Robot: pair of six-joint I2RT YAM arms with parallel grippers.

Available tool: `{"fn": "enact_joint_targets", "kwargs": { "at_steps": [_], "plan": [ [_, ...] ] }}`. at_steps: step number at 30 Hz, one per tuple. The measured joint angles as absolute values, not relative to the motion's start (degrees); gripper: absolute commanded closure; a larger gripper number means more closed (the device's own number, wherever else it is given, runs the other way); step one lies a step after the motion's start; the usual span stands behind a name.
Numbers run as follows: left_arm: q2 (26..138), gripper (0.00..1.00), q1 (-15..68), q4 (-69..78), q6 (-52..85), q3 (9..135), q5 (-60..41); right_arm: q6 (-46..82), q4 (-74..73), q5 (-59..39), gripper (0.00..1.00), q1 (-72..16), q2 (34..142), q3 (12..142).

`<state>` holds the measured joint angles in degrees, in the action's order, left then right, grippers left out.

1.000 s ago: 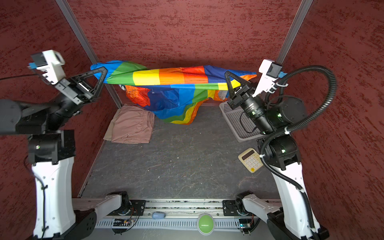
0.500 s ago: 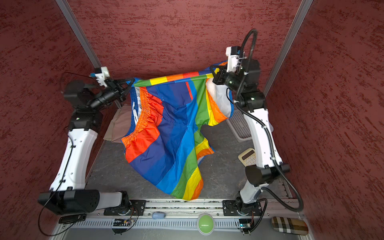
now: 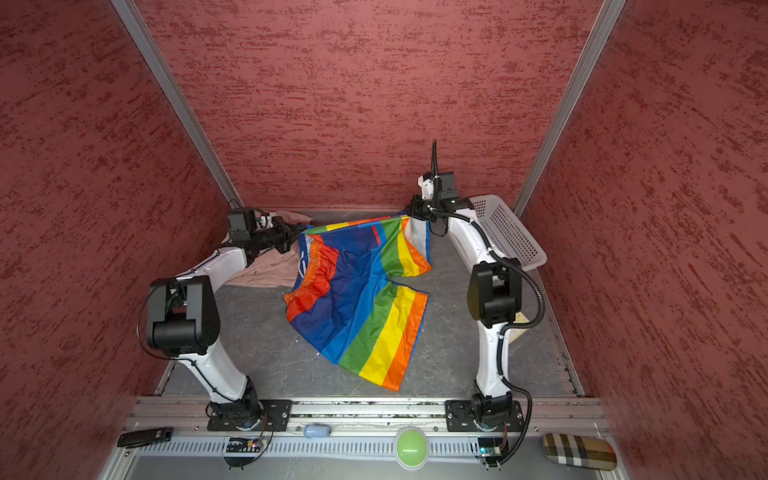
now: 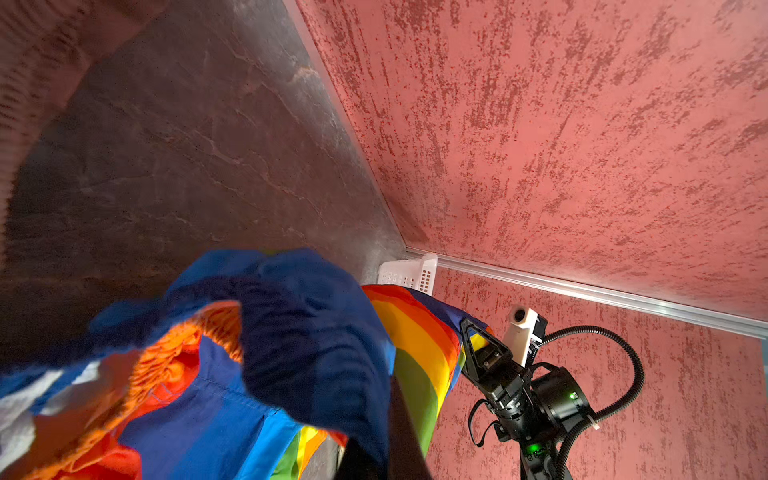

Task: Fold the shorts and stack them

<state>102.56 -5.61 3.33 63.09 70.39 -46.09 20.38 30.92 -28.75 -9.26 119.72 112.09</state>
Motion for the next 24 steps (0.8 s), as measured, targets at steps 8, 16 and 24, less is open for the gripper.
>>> {"fn": "enact_joint_targets", "kwargs": {
  "at_steps": [8,16,24],
  "plan": [
    [99.1,1.00,-11.7,5.3,62.5,67.3,-44.6,19.0,28.1,-18.7,0.51,-4.6,109.3,91.6],
    [92.9,1.00,-13.8,6.9,62.5,62.1,-45.0,21.9,24.6,-15.1,0.10,-6.5,97.3,79.0],
    [92.3,1.00,-13.8,8.8,65.0,61.4,-46.0,31.4,9.5,-22.5,0.01,-16.6,99.4,70.0]
  ]
}}
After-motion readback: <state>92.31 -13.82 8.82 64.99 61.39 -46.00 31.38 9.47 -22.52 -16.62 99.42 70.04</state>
